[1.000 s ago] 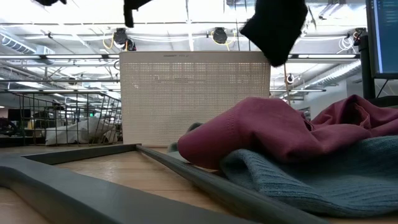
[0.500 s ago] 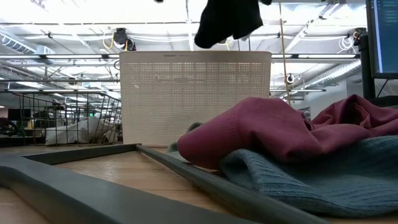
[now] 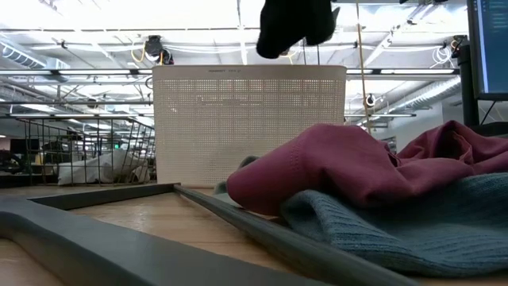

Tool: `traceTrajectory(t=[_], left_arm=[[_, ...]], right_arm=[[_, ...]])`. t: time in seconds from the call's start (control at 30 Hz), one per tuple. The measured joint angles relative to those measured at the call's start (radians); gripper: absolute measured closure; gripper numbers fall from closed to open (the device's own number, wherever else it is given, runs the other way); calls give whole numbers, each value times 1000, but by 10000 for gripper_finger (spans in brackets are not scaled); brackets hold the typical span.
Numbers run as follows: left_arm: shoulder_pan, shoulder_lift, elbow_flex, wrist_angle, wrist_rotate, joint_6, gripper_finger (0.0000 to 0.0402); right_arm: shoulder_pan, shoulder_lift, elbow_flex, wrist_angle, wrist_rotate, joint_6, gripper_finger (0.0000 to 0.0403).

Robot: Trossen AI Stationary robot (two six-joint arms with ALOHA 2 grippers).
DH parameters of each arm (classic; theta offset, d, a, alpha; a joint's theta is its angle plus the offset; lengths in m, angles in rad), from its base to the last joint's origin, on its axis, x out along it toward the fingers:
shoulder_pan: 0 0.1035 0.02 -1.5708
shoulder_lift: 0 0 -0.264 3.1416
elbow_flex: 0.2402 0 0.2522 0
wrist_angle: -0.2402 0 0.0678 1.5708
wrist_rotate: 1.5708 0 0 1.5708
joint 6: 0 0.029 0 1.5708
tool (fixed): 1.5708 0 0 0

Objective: Pick & Place Cloths
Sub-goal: Put the black pants into the gold wire basket

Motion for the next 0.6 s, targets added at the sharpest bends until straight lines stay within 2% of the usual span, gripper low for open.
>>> traceTrajectory(t=[0.2,0.6], left_arm=[[-5,67,59,-9,18,-11,118],[-2,140,65,12,41,-88,119]], right_arm=[[0,0,0,-1,0,-3,403],[0,0,0,-3,-1,-16,403]])
